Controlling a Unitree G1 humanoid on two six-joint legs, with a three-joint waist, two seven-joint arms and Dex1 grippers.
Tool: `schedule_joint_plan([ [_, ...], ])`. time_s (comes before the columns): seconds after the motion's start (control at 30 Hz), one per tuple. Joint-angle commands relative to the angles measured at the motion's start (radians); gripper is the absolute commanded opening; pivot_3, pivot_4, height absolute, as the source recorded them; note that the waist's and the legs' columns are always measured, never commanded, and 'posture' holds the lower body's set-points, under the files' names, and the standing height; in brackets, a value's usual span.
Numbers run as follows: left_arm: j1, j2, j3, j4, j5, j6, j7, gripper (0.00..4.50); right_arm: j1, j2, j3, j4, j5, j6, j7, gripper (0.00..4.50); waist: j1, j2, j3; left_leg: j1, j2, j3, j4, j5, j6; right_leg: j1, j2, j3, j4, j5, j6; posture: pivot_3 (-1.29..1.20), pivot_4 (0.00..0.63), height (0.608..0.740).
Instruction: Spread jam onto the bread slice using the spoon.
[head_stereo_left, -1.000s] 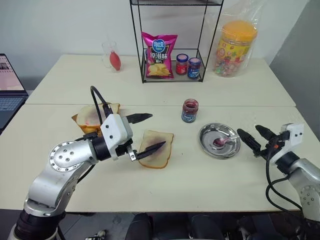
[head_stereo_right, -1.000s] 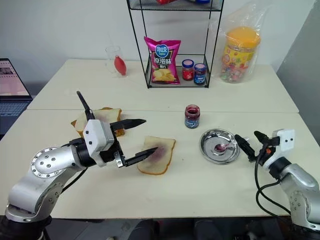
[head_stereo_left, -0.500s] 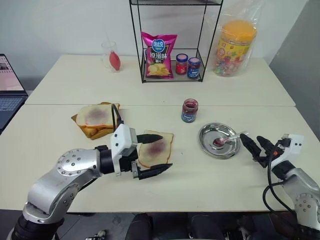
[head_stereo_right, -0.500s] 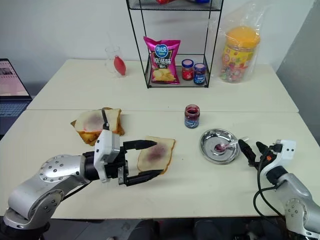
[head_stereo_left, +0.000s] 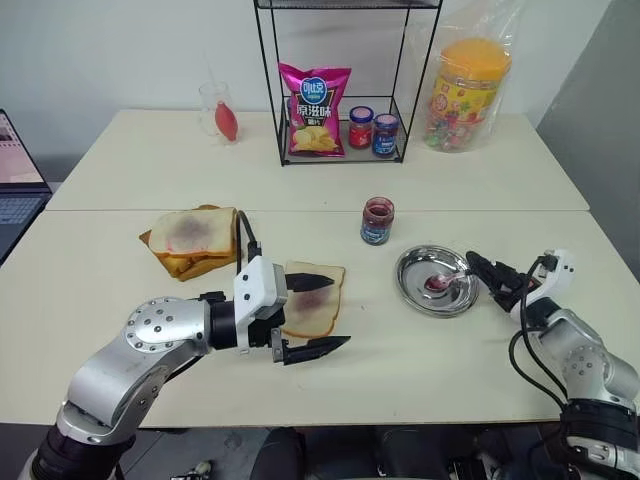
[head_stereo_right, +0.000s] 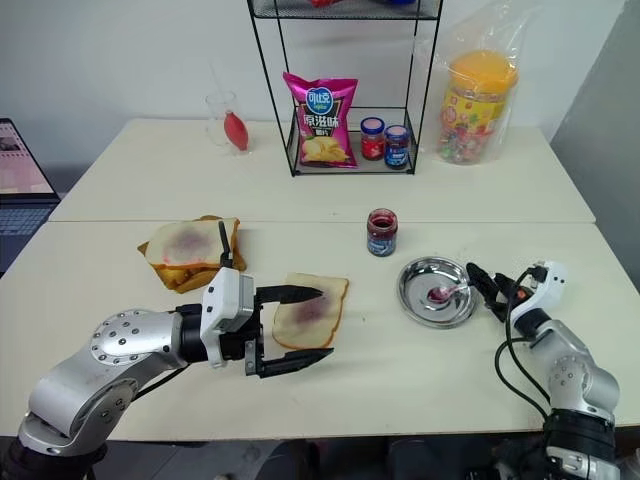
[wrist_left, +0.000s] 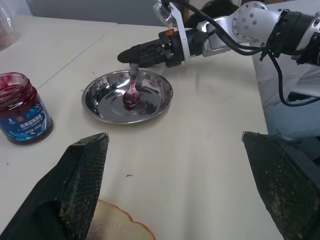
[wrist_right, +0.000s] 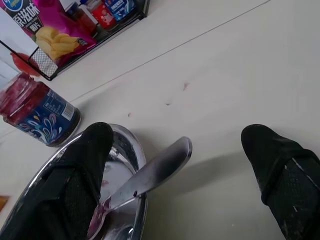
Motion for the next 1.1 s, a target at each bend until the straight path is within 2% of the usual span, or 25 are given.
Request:
schedule_joint_plan([
  [0.03, 0.005, 0.004, 0.014, -0.024, 0.004, -0.02, -0.006, 4.44, -0.01, -0.006, -0.015, 0.002, 0.038, 0.026, 0.029, 4.5, 0.0, 0.0, 0.0, 0.0, 0.0, 0.0, 0.0, 0.0, 0.0, 0.0, 0.0, 0.0, 0.0, 0.0, 0.0, 0.0, 0.15, 0.74],
  [0.17, 0.005, 0.004, 0.014, -0.019, 0.006, -0.021, -0.011, 4.44, -0.013, 0.002, -0.008, -0.006, 0.054, 0.047, 0.035, 4.5, -0.001, 0.0, 0.0, 0.001, 0.0, 0.0, 0.0, 0.0, 0.0, 0.0, 0.0, 0.0, 0.0, 0.0, 0.0, 0.0, 0.15, 0.74],
  [0.23, 0.006, 0.006, 0.015, -0.016, 0.009, -0.023, -0.015, 4.5, -0.004, 0.006, -0.004, -0.014, 0.059, 0.058, 0.037, 4.07, -0.001, 0.0, 0.0, 0.001, 0.0, 0.0, 0.0, 0.0, 0.0, 0.0, 0.0, 0.0, 0.001, 0.0, 0.0, 0.0, 0.15, 0.74],
  [0.3, 0.008, 0.008, 0.017, -0.013, 0.011, -0.025, -0.02, 4.5, 0.005, 0.008, -0.005, -0.024, 0.066, 0.068, 0.033, 3.86, -0.001, 0.0, 0.0, 0.001, 0.0, 0.0, 0.0, 0.0, 0.0, 0.0, 0.0, 0.0, 0.001, 0.0, 0.0, 0.0, 0.15, 0.74],
  [0.83, 0.012, -0.004, 0.013, 0.022, 0.049, -0.061, -0.028, 4.5, -0.006, -0.004, -0.031, -0.039, 0.118, 0.091, 0.041, 0.26, -0.001, 0.0, 0.0, 0.0, 0.0, 0.0, 0.001, 0.0, 0.0, 0.0, 0.0, 0.001, 0.0, 0.0, 0.001, 0.0, 0.15, 0.74],
  [0.9, 0.012, -0.006, 0.014, 0.03, 0.053, -0.067, -0.026, 4.5, -0.008, -0.006, -0.031, -0.05, 0.128, 0.095, 0.037, 0.03, -0.001, 0.0, 0.0, 0.001, 0.0, 0.0, 0.001, 0.0, 0.0, 0.001, 0.0, 0.001, 0.0, 0.001, 0.001, 0.0, 0.15, 0.74],
  [1.1, 0.01, -0.034, 0.04, 0.055, 0.06, -0.07, 0.014, 4.5, -0.027, -0.029, -0.035, -0.122, 0.174, 0.12, 0.043, 0.03, -0.001, 0.0, 0.0, 0.0, 0.0, 0.0, 0.001, 0.0, 0.0, 0.001, 0.0, 0.0, 0.0, 0.001, 0.001, 0.0, 0.15, 0.74],
])
